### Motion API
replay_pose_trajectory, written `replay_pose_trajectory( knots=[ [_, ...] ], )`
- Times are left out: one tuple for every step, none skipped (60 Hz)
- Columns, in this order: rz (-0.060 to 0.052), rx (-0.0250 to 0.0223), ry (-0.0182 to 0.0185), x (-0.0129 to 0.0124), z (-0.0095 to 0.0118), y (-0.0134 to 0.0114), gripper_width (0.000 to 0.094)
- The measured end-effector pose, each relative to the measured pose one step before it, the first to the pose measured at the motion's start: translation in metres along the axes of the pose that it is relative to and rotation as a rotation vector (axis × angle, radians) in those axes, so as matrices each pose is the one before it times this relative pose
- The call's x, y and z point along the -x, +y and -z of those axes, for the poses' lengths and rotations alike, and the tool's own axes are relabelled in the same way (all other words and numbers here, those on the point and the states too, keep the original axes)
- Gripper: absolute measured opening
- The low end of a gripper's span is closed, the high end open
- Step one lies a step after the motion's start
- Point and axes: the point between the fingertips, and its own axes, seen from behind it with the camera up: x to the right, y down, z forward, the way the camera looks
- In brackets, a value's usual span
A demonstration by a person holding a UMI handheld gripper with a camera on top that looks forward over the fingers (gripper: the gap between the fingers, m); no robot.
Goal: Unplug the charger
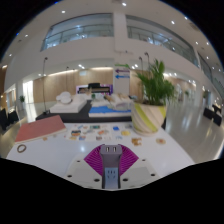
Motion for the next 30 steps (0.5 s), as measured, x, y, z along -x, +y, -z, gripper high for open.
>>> replay_pose_trajectory(
  knots=[
    [0.0091,-0.01587,-0.00486,0.00179,0.00143,-0.0084,0.0163],
    [0.0019,-0.01623,-0.00112,-0.00038,0.00438,-0.00974,0.0163],
    [-0.0048,-0.01081,0.0011,-0.00095,0.00167,-0.00879,0.0163],
    [-0.008,-0.00381,0.00023,-0.00118,0.00166,-0.00761,0.0162],
    [-0.0075,-0.00032,-0.00157,-0.00082,0.00162,-0.00731,0.0163],
    [-0.0044,0.00122,-0.00073,-0.00138,0.00198,-0.00692,0.0162],
    [-0.0016,-0.00005,0.00198,-0.00245,0.00245,-0.00703,0.0162],
    [-0.0027,-0.00321,0.00684,-0.00448,0.00277,-0.00923,0.0162],
    [-0.0031,-0.0067,0.00887,-0.00536,0.00274,-0.00817,0.0163],
    [-0.003,-0.00658,0.00759,-0.00559,0.0025,-0.00842,0.0162],
    [-0.0027,-0.00288,0.00614,-0.00558,0.00257,-0.00746,0.0161],
    [-0.0013,0.00245,0.00691,-0.00649,0.00283,-0.0058,0.0163],
    [-0.0013,0.00671,0.00876,-0.00683,0.00253,-0.00414,0.0163],
    [-0.0043,0.00737,0.00957,-0.00765,0.00191,-0.00337,0.016],
    [-0.0076,0.00745,0.00908,-0.00743,0.00125,-0.00261,0.0162],
    [-0.0078,0.00764,0.00799,-0.00676,-0.00204,0.00565,0.0162],
    [-0.0027,0.01441,0.00821,-0.00713,0.00066,-0.00511,0.0163],
    [0.0035,0.01842,0.00927,-0.00748,0.00002,0.00229,0.0166],
    [0.0063,0.01969,0.01064,-0.00873,-0.00038,0.00341,0.0169],
    [0.0067,0.01923,0.01152,-0.00878,-0.00144,0.00405,0.0175],
    [0.0063,0.01757,0.0114,-0.00945,-0.00298,0.00746,0.0179],
    [0.007,0.01834,0.01252,-0.00799,-0.00473,0.00498,0.0181],
    [0.0042,0.01834,0.01121,-0.00843,-0.00357,0.00693,0.0181],
    [0.0023,0.02019,0.00937,-0.00772,-0.00405,0.00788,0.0181],
    [0.0014,0.02183,0.0062,-0.00704,-0.00473,0.00869,0.0181],
    [0.0005,0.02233,0.00312,-0.00582,-0.00538,0.00945,0.0185],
    [-0.0002,0.02261,0.00077,-0.00486,-0.00583,0.00946,0.019],
    [-0.0003,0.02479,-0.00101,-0.00372,-0.00662,0.00999,0.0195],
    [-0.0001,0.02811,-0.00326,-0.00146,-0.00471,0.01349,0.0201],
    [0.0027,0.02548,-0.00439,-0.00165,-0.01361,0.00946,0.0206]
  ],
)
